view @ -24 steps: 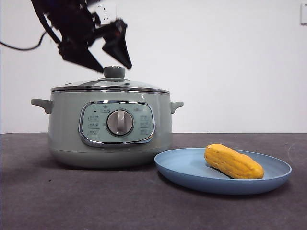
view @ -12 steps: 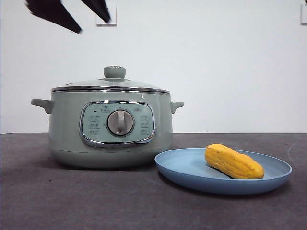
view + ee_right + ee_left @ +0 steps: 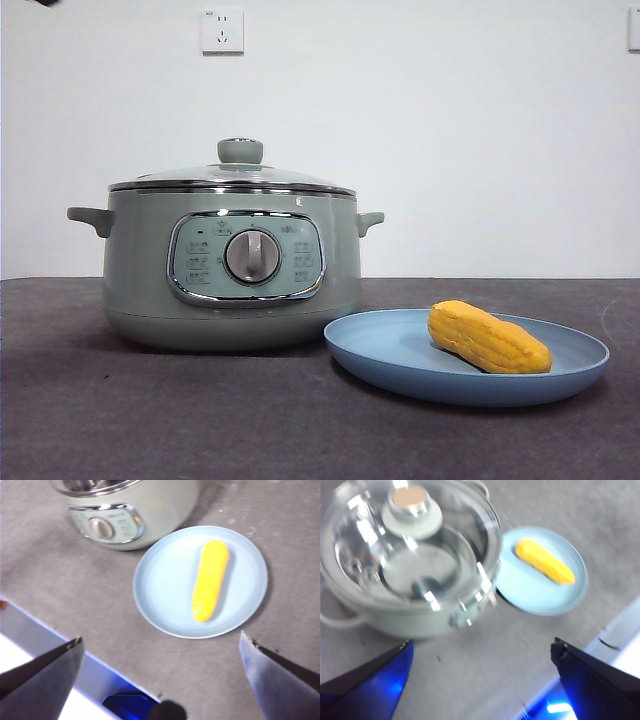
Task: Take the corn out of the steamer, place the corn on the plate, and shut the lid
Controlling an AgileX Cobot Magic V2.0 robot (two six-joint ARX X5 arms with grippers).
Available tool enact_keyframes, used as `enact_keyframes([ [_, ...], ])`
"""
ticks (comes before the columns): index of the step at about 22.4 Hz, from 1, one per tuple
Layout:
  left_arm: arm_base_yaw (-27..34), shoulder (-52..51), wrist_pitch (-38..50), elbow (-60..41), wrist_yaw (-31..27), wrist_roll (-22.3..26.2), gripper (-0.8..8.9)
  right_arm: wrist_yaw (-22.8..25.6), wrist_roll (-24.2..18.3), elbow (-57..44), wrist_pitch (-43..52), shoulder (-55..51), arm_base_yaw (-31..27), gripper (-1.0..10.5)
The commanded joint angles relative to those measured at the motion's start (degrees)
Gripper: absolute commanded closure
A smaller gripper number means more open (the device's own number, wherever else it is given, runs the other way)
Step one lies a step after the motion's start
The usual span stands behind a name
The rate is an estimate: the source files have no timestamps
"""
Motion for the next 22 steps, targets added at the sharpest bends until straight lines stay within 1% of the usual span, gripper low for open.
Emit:
enact_keyframes([
  [1,-0.09,-0.81,-3.32,0.04,0.92,-0.35,3.46,-0.55,-0.57,-0.35,0.24,-0.02,0.11,3.8],
  [3,-0.09,-1.05,-5.29,0.04,0.81,-0.31,3.50,-0.50,-0.57,-0.35,0.24,-0.02,0.11,3.8],
  [4,-0.09,-1.05,-6.12,0.04,0.85,-0.31,3.67,-0.52,-0.57,-0.35,0.24,-0.02,0.11,3.9],
  [5,-0.09,-1.05,-6.78,0.04,0.83,-0.28,4.20,-0.50,-0.57,-0.35,0.24,-0.02,0.11,4.0],
  [7,-0.09,-1.05,-7.39,0.04,0.85,-0.13,5.60,-0.52,-0.57,-0.35,0.22,-0.02,0.11,4.9],
  [8,-0.09,-1.05,-7.41,0.04,0.85,-0.11,6.91,-0.50,-0.55,-0.35,0.24,-0.02,0.11,5.8],
  [9,-0.09,-1.05,-7.39,0.04,0.83,-0.11,7.95,-0.52,-0.55,-0.35,0.22,-0.02,0.11,6.7],
  [10,-0.09,-1.05,-7.34,0.04,0.83,-0.13,8.32,-0.52,-0.55,-0.35,0.24,-0.02,0.11,7.6],
  [11,-0.09,-1.05,-7.39,0.04,0.85,-0.09,8.19,-0.52,-0.55,-0.35,0.22,-0.02,0.11,8.9],
  [12,-0.09,-1.05,-7.37,0.04,0.85,-0.07,8.19,-0.52,-0.57,-0.35,0.22,-0.02,0.11,9.7],
  [22,-0.09,-1.05,-6.49,0.04,0.70,0.11,8.17,-0.31,-0.13,-0.35,0.00,-0.04,0.11,9.5],
])
